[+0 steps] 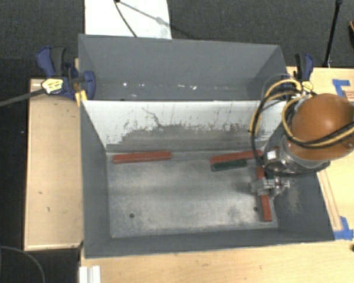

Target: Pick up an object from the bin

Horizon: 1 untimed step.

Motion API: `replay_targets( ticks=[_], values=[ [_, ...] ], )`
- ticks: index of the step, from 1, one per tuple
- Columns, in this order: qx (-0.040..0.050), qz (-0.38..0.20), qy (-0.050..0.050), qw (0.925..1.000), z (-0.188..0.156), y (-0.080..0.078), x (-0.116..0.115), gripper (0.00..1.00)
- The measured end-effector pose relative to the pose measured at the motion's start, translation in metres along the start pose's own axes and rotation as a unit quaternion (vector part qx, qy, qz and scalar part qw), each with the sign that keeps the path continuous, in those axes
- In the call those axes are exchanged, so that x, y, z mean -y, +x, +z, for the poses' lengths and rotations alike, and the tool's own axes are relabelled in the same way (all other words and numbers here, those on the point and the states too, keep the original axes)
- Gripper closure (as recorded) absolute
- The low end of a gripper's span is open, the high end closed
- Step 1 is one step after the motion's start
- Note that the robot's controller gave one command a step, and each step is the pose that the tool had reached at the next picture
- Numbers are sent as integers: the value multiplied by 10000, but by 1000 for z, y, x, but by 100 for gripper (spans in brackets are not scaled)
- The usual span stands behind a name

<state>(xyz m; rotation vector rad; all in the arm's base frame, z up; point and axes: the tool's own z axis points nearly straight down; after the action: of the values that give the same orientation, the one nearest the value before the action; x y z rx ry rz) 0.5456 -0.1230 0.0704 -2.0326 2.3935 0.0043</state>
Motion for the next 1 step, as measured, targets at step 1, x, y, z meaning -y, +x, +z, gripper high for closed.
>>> replay_targets(
  ticks=[1],
  values=[
    [-12, 272, 50, 9996, -126, 7, -12, 100]
  ],
)
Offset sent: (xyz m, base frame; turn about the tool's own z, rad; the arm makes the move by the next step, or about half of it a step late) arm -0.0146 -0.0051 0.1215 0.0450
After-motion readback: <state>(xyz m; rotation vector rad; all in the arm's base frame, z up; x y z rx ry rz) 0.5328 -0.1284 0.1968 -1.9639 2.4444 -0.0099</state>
